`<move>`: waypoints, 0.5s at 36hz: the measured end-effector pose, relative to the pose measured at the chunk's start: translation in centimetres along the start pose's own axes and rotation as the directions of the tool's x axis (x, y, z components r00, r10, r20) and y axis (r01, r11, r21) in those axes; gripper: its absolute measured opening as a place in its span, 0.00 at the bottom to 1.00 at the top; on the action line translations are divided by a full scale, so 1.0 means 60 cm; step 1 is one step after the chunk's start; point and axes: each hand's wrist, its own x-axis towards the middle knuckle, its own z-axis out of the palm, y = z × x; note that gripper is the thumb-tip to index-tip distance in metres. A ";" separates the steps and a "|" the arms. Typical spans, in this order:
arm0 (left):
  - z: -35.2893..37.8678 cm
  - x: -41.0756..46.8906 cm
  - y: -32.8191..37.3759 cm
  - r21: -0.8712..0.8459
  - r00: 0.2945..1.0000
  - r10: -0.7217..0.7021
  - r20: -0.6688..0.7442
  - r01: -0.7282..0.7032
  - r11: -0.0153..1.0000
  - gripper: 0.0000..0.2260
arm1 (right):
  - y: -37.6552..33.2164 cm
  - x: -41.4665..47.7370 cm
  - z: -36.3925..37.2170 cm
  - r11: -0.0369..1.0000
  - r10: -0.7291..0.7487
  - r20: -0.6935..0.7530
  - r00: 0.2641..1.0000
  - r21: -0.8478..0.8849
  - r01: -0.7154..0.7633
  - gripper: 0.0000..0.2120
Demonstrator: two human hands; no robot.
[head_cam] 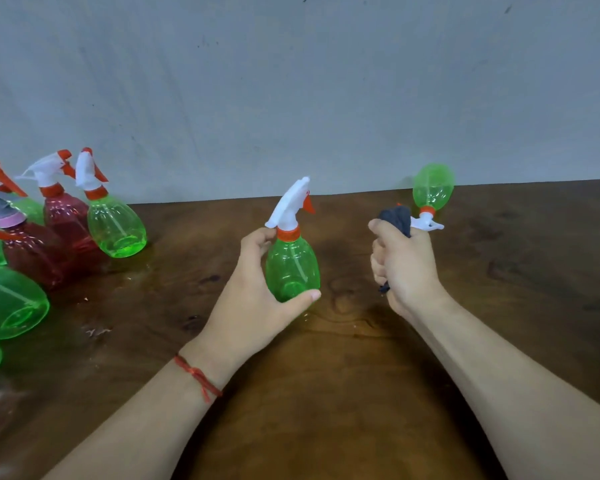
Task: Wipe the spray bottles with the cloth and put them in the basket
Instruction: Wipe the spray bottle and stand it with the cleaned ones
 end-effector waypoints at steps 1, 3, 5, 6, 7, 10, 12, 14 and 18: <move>0.001 0.003 -0.003 0.007 1.000 -0.015 0.014 0.015 1.000 0.46 | 0.000 0.001 -0.003 1.000 -0.008 -0.001 1.000 -0.019 0.008 0.23; 0.002 0.009 -0.008 0.025 0.998 -0.045 0.037 0.044 0.999 0.45 | 0.003 0.003 -0.012 0.996 -0.037 0.065 0.997 -0.079 0.043 0.21; 0.001 0.012 -0.012 0.050 0.997 -0.061 0.050 0.058 0.997 0.41 | 0.010 0.006 -0.019 0.986 -0.050 0.157 0.986 -0.149 0.074 0.21; 0.000 0.012 -0.013 0.057 0.997 -0.062 0.048 0.060 0.997 0.40 | 0.012 0.007 -0.021 0.980 -0.035 0.187 0.982 -0.185 0.070 0.23; -0.002 0.012 -0.013 0.059 0.997 -0.062 0.042 0.059 0.997 0.39 | 0.014 0.006 -0.021 0.976 -0.016 0.208 0.978 -0.207 0.060 0.25; -0.009 0.013 -0.009 -0.016 0.998 -0.060 0.032 0.060 0.998 0.37 | 0.007 0.000 -0.015 0.984 0.049 0.206 0.977 -0.179 -0.012 0.32; -0.014 0.011 -0.001 -0.129 0.998 -0.055 0.041 0.060 0.990 0.36 | -0.004 -0.007 -0.012 0.971 0.130 0.188 0.973 -0.223 -0.086 0.36; -0.018 0.007 0.011 -0.249 0.999 -0.044 0.027 0.049 0.967 0.35 | -0.011 -0.010 -0.012 0.968 0.168 0.181 0.969 -0.214 -0.128 0.32; -0.020 0.000 0.028 -0.370 1.000 -0.006 0.023 0.014 0.929 0.37 | -0.007 -0.013 -0.015 0.947 -0.130 0.149 0.980 -0.276 0.167 0.13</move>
